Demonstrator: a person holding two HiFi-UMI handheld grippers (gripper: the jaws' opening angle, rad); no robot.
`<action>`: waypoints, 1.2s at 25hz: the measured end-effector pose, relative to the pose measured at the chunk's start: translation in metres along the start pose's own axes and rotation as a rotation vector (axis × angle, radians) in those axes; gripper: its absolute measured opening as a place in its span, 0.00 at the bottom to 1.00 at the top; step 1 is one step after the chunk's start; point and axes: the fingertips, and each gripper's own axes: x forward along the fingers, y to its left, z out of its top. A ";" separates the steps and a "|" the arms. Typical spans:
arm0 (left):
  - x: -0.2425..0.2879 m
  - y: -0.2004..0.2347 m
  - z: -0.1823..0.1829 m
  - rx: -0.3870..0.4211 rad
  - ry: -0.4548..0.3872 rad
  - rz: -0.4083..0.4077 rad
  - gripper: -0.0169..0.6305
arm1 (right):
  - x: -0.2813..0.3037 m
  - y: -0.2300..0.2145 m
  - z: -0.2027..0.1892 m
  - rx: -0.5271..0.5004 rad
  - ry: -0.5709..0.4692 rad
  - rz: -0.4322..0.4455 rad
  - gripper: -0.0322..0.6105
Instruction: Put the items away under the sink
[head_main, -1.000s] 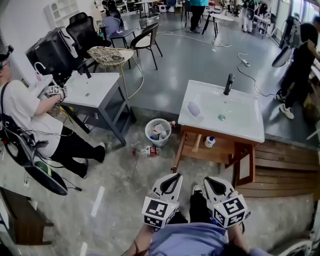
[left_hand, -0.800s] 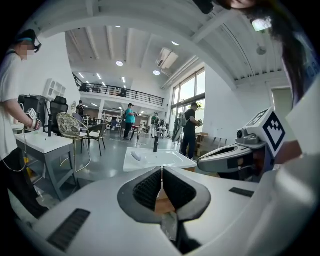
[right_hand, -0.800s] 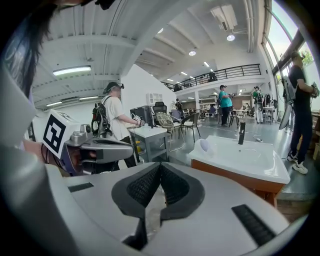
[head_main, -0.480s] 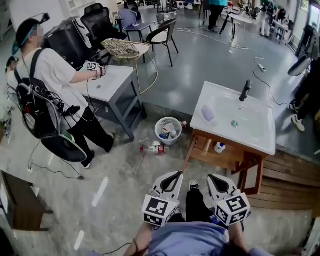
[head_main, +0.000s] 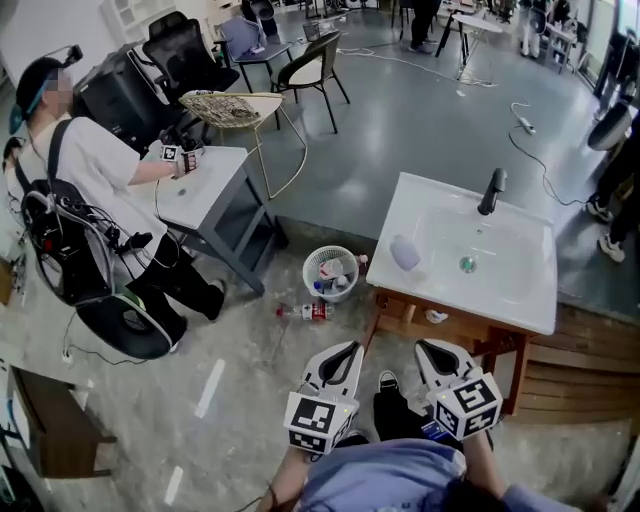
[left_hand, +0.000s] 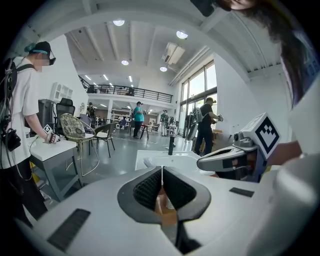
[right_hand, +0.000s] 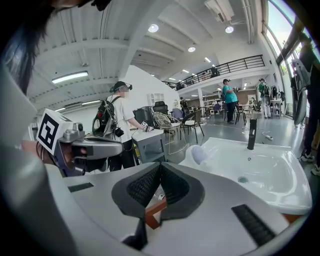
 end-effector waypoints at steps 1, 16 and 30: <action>0.012 0.001 0.006 -0.004 -0.006 0.001 0.05 | 0.005 -0.011 0.004 0.002 0.000 0.002 0.07; 0.133 0.015 0.021 -0.040 0.067 0.000 0.05 | 0.086 -0.119 0.025 0.021 0.012 0.103 0.07; 0.185 0.035 0.030 -0.077 0.082 0.040 0.05 | 0.158 -0.169 0.029 -0.001 0.079 0.147 0.32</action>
